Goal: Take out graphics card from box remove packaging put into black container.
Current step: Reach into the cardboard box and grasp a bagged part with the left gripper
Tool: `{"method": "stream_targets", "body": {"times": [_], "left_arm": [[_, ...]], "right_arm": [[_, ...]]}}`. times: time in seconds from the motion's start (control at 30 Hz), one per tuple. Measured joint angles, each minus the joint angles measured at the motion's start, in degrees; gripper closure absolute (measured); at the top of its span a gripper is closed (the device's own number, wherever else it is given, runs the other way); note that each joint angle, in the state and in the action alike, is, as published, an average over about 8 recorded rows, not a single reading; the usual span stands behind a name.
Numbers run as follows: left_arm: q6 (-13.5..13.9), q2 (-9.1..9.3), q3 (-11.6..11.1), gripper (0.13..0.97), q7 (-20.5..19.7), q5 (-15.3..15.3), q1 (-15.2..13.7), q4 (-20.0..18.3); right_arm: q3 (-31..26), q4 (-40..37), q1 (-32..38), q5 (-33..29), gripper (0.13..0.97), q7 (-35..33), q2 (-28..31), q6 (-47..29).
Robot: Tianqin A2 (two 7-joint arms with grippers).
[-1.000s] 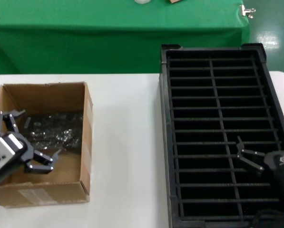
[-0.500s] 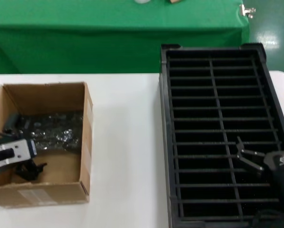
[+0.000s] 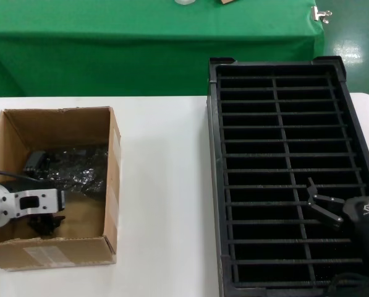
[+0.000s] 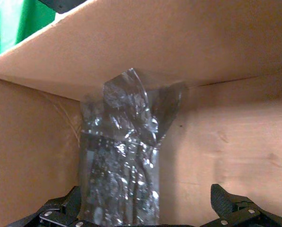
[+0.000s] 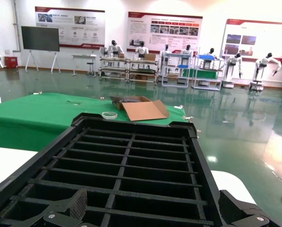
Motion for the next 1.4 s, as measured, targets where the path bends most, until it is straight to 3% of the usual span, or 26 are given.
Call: {"method": "stream_targets", "body": {"times": [0.27,0.57,0.87,1.13,1.27,1.4], "left_arm": [[-6.81,3.02,0.71,0.143,4.69,2.11,-0.9,4.3],[-12.23,4.09,0.57,0.216,7.82,3.56,0.31,5.41],[-15.77,4.88,-0.05,0.356,10.35,2.63,1.28,5.67],[-19.04,5.34,0.03,0.561,13.79,1.89,0.88,6.89],[-20.19,5.39,0.08,0.561,15.22,1.39,0.75,7.13],[-20.43,5.32,-0.06,0.66,15.75,1.36,0.95,6.8]], "right_arm": [[0.0,0.0,0.0,0.0,0.129,0.0,0.0,0.0],[0.0,0.0,0.0,0.0,0.129,0.0,0.0,0.0],[0.0,0.0,0.0,0.0,0.129,0.0,0.0,0.0],[0.0,0.0,0.0,0.0,0.129,0.0,0.0,0.0],[0.0,0.0,0.0,0.0,0.129,0.0,0.0,0.0],[0.0,0.0,0.0,0.0,0.129,0.0,0.0,0.0]]}}
